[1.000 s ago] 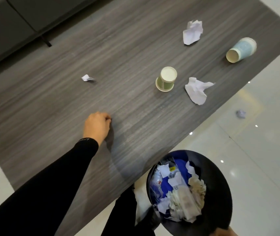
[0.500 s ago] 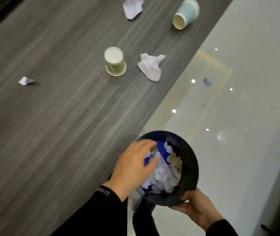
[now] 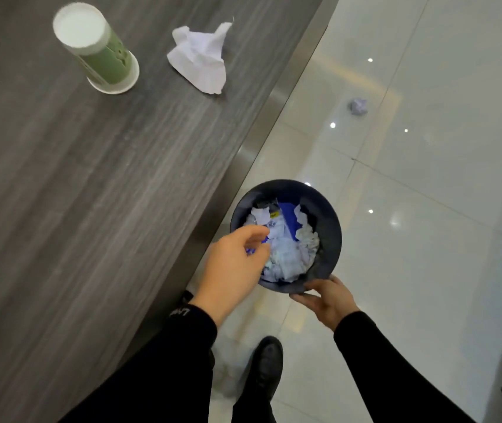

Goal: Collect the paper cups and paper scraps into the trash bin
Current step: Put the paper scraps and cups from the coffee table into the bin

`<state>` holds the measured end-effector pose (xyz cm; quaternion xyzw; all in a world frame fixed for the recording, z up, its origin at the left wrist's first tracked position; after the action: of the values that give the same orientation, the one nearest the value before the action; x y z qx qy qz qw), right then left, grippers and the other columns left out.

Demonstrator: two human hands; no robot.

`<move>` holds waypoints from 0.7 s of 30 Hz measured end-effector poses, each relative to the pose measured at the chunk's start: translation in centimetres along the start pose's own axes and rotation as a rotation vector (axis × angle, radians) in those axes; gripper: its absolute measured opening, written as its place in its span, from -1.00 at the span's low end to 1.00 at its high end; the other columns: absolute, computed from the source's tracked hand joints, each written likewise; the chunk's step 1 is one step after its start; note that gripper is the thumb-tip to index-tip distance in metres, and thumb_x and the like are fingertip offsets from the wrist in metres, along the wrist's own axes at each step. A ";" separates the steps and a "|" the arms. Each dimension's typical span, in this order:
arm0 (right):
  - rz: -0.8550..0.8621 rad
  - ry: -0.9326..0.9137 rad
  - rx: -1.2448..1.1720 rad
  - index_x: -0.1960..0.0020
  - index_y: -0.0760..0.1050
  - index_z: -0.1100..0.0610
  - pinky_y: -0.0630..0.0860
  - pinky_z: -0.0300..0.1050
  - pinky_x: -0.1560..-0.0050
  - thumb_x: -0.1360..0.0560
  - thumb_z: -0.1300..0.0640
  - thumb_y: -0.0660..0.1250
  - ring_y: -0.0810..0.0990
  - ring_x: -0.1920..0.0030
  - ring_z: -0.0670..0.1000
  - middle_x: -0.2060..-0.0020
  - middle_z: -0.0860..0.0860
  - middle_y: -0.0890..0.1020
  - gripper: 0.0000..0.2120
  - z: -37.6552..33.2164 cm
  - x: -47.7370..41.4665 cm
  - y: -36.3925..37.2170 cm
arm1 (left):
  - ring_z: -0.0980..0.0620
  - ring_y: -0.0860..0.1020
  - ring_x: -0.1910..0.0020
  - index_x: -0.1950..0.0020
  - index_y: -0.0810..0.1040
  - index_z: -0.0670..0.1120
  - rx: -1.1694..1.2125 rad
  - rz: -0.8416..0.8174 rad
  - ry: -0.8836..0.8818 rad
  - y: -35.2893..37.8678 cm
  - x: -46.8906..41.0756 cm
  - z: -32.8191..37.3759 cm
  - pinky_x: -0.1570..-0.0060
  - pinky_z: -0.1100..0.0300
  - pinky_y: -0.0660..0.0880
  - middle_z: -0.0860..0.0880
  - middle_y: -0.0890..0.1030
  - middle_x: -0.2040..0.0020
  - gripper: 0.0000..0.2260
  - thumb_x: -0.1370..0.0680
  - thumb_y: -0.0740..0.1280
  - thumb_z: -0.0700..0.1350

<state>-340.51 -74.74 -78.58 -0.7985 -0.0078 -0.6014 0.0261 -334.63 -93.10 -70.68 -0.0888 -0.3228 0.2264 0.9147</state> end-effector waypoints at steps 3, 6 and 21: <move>-0.009 -0.026 0.044 -0.31 0.33 0.41 0.63 -0.06 0.41 -0.35 0.57 0.15 0.63 0.32 0.21 -0.05 0.27 0.53 -0.47 -1.3 -2.1 0.2 | 0.26 0.56 0.18 0.04 0.57 0.10 0.073 -0.020 -0.100 1.4 -0.7 -2.4 0.31 0.38 0.45 0.11 0.64 0.09 -0.83 -0.48 0.33 -0.17; -0.019 -0.046 0.049 -0.24 0.40 0.44 0.63 -0.11 0.39 -0.35 0.55 0.17 0.68 0.32 0.17 -0.05 0.29 0.58 -0.54 -2.8 -3.5 0.1 | 0.25 0.55 0.19 0.06 0.56 0.12 0.084 -0.046 -0.133 2.0 -0.6 -3.7 0.25 0.34 0.42 0.14 0.63 0.11 -0.83 -0.49 0.33 -0.17; -0.036 -0.180 0.001 -0.10 0.49 0.28 0.63 -0.11 0.38 -0.33 0.54 0.18 0.69 0.40 0.09 0.10 0.17 0.62 -0.60 -8.0 -3.4 0.7 | 0.33 0.52 0.27 0.12 0.52 0.17 0.025 -0.019 -0.068 0.7 -2.3 -0.9 0.21 0.38 0.45 0.21 0.59 0.23 -0.82 -0.49 0.32 -0.15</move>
<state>-349.05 -75.80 -79.65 -0.8489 -0.0246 -0.5277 0.0149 -335.89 -93.58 -72.82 -0.0666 -0.3515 0.2244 0.9064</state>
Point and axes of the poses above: each hand's wrist, its own x-axis away from the middle knuckle, its own y-axis out of the palm, z = x × y, the point moved 2 cm from there along -x, towards the middle knuckle
